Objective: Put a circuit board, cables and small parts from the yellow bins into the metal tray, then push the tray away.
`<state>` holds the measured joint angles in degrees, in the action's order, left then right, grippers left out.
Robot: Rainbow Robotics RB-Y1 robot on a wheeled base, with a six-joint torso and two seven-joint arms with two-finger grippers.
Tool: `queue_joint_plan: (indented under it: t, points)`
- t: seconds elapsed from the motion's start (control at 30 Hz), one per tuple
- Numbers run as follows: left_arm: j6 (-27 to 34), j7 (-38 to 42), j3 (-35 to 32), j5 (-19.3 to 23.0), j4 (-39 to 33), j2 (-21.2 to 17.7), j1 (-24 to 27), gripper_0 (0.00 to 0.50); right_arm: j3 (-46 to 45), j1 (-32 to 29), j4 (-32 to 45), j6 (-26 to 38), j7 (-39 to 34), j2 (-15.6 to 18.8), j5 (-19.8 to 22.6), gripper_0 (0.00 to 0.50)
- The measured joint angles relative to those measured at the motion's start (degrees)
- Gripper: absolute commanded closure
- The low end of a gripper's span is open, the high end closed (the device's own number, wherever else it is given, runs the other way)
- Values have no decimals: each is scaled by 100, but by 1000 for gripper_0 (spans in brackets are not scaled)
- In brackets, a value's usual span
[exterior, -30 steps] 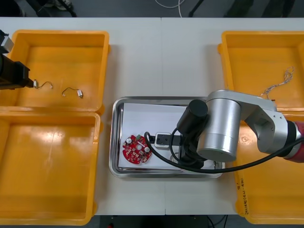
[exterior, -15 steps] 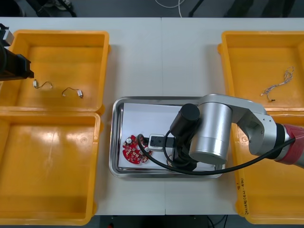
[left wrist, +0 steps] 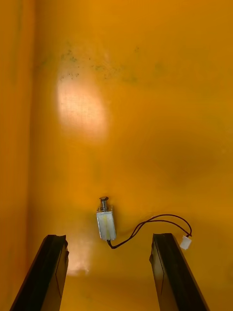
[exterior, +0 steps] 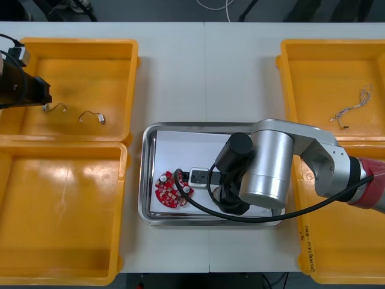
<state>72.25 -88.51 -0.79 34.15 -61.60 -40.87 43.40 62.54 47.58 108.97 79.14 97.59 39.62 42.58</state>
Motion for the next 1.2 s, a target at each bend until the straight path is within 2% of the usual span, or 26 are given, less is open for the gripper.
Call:
queue_joint_plan:
  t: [0.23, 0.37, 0.73, 1.03, 1.1, 1.13, 1.2]
  points:
    - [-308, 0, 44, 28, 298, 3, 0, 0, -1, 0, 0, 21, -2, 0, 0, 0]
    - [-473, 0, 44, 30, 444, 11, 0, 0, -109, 1, 8, 288, -2, -2, 42, 0]
    - [-737, 0, 44, 21, 646, 87, 1, 0, -1396, 188, 14, 1401, -4, -5, 1038, 0]
    - [-882, 0, 291, 20, 657, 120, 17, 0, -2459, 325, 14, 1905, -100, -1, 1509, 0]
    - [-882, 0, 309, 20, 657, 120, 34, 73, -2662, 337, 15, 2000, -256, 0, 1590, 0]
    - [-882, 0, 309, 20, 657, 120, 38, 174, -2762, 341, 15, 2077, -428, 0, 1609, 0]
    - [-882, 0, 309, 21, 657, 120, 40, 420, -2954, 348, 16, 2256, -842, 1, 1616, 0]
